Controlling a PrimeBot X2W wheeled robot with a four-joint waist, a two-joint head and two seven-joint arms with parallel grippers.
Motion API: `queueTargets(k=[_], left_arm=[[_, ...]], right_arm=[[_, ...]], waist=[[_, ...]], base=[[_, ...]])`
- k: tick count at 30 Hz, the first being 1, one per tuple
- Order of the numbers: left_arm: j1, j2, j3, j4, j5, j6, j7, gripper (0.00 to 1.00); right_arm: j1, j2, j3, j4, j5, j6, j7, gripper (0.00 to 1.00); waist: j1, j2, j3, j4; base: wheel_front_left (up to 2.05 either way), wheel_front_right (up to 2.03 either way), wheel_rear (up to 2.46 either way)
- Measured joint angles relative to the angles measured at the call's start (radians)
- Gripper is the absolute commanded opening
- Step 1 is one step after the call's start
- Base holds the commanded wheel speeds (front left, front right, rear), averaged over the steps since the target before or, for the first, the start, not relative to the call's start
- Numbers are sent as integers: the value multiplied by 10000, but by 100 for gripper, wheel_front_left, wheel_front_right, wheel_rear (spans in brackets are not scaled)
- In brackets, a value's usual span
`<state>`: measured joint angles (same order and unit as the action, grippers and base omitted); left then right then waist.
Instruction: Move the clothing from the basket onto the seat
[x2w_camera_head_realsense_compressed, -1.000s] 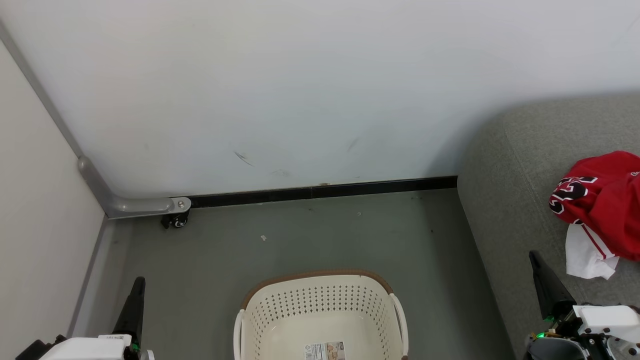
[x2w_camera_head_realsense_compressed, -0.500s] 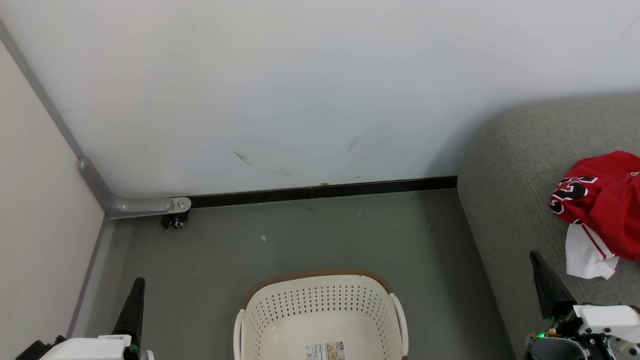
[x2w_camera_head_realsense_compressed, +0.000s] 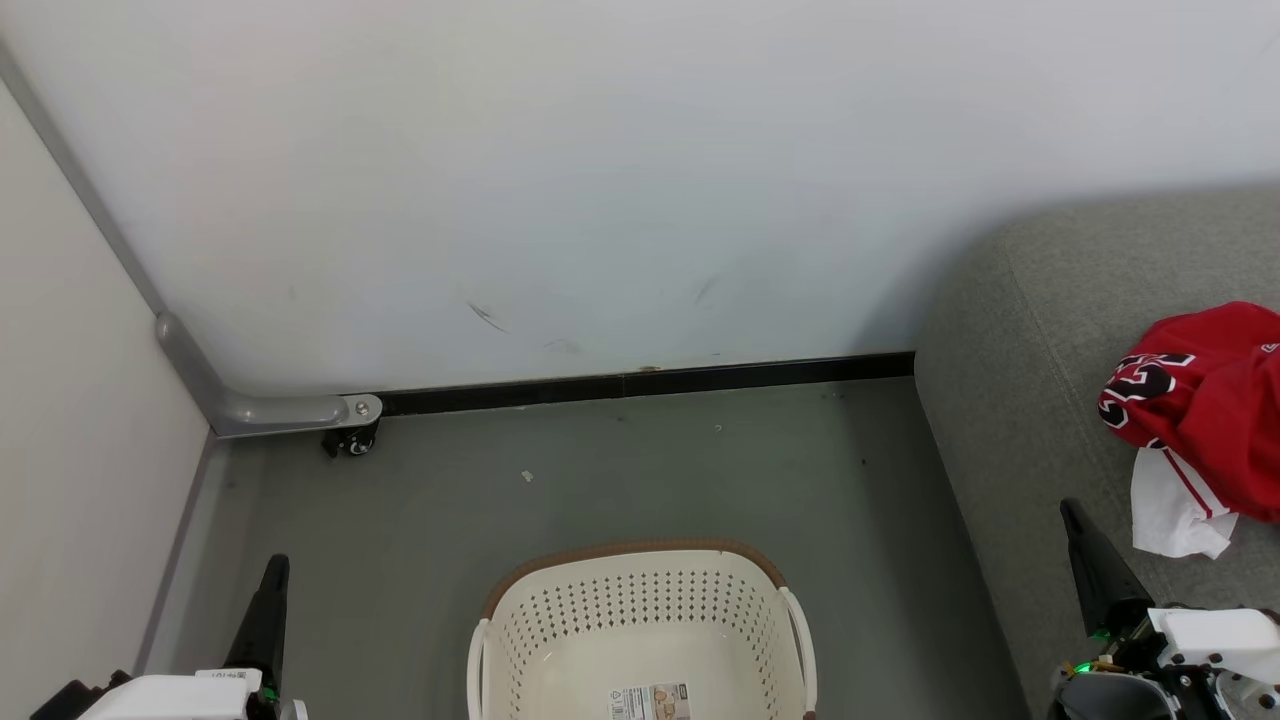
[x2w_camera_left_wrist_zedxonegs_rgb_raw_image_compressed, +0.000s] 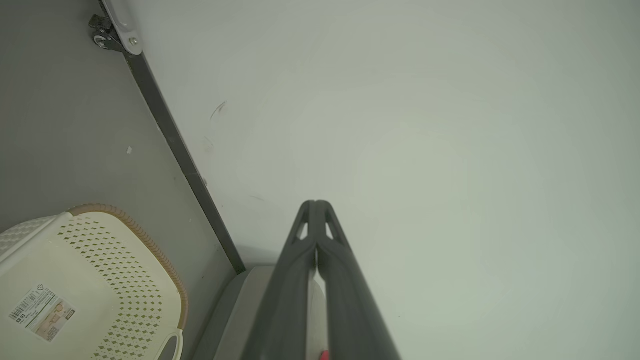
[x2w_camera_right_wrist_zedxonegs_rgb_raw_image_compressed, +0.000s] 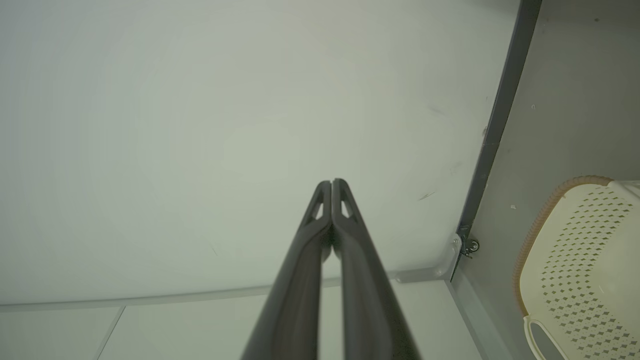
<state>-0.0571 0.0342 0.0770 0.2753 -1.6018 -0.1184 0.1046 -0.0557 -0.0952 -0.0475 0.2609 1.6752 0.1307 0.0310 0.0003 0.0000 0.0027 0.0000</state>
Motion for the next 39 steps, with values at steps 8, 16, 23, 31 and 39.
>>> queueTargets(k=[8,16,23,31,39], left_arm=[[-26,-2,8,8,0,-35,8,0],[-27,-4,13,13,0,-35,10,0],[-27,-4,15,19,0,-46,10,0],[-27,-4,15,23,0,-46,10,0],[-27,-4,17,27,0,-46,10,0]], right_arm=[[0,2,-12,4,0,0,0,0],[0,6,-21,4,0,0,86,0],[0,6,-23,6,-2,0,86,0],[0,8,-33,8,-2,0,88,0],[0,12,-42,10,-2,0,88,0]], waist=[[0,0,0,0],[0,0,0,0],[-1,0,0,0],[-1,0,0,0],[-1,0,0,0]], base=[[0,0,0],[0,0,0],[0,0,0],[0,0,0],[0,0,0]])
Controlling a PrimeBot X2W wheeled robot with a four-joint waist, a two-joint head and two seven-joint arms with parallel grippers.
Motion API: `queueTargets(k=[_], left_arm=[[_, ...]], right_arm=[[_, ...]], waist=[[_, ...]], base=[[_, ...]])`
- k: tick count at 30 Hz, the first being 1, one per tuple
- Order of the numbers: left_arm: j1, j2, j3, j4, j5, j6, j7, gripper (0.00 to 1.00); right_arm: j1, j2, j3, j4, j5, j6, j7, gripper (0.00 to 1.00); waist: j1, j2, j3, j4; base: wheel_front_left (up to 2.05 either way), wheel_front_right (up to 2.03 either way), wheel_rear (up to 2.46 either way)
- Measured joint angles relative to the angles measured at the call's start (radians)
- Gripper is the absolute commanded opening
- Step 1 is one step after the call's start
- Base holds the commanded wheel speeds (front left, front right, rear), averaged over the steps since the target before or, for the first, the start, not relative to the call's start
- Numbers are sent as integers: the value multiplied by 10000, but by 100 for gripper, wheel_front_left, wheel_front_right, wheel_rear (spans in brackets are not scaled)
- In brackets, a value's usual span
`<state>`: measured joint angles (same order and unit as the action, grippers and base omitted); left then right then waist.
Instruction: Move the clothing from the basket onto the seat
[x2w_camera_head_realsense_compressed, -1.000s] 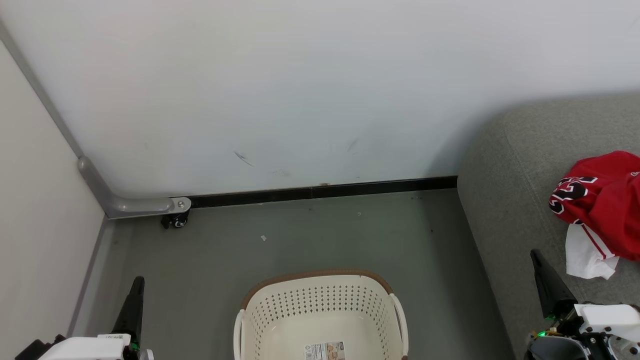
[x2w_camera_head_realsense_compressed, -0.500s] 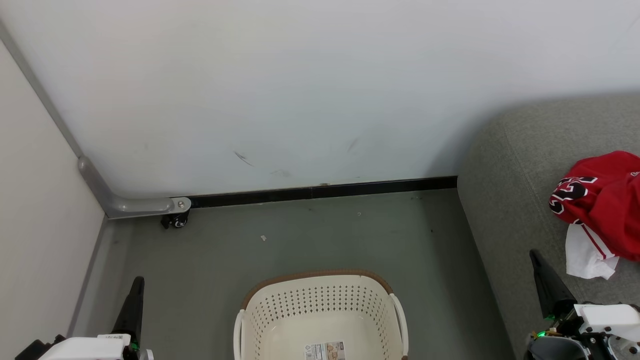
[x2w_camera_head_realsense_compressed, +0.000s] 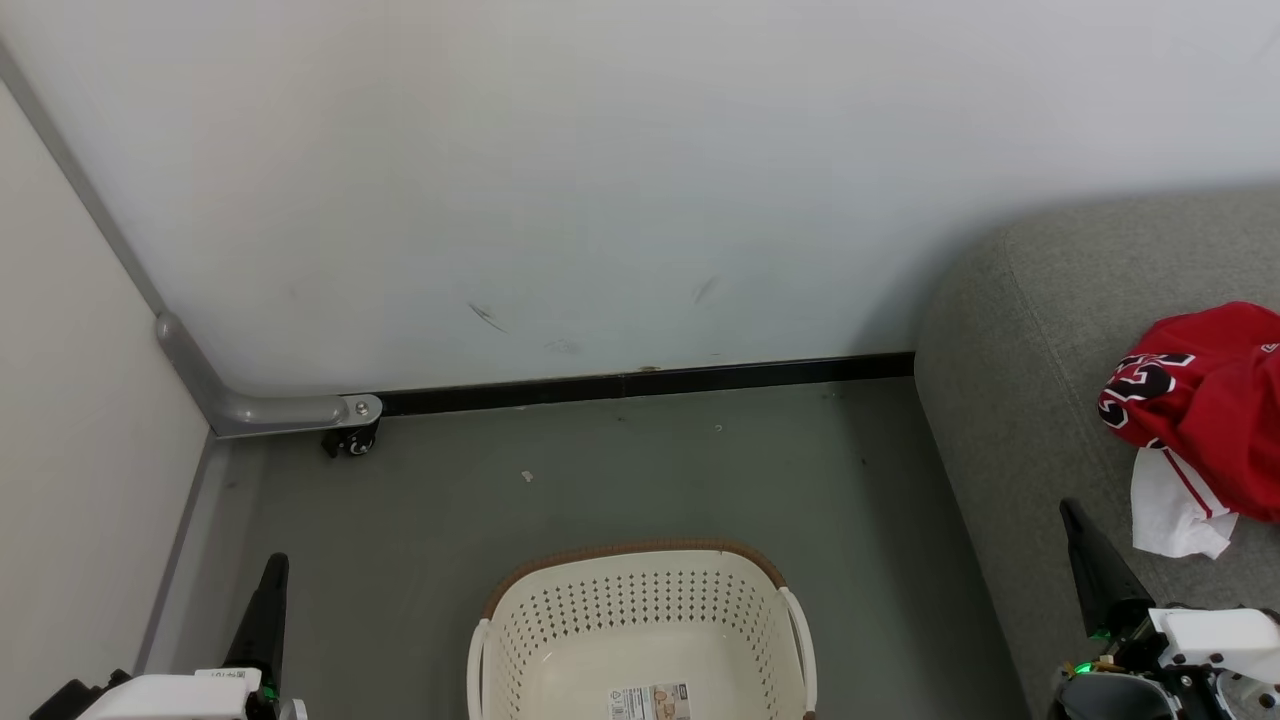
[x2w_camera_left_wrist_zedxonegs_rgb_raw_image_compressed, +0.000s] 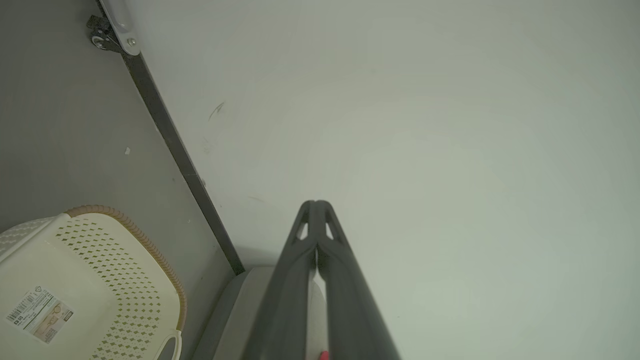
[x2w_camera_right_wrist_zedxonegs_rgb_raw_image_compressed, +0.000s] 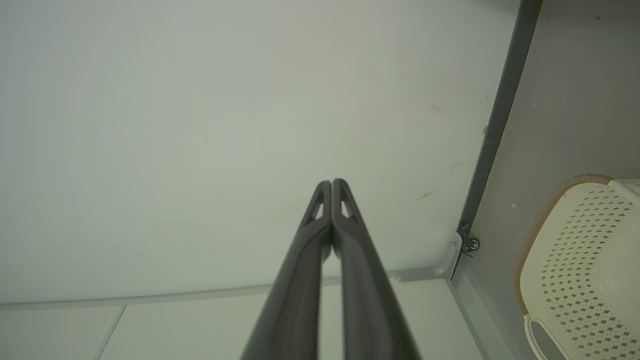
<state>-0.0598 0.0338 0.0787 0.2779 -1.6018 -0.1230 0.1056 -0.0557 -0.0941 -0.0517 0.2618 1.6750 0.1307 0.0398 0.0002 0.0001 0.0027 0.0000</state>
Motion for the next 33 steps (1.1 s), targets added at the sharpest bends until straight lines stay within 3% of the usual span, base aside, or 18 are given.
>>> queueTargets(k=[33], left_arm=[[-1,-2,2,12,0,0,2,0]], right_arm=[[0,19,-33,8,-15,0,13,0]], waist=[[-1,0,0,0]], base=[[0,0,0]])
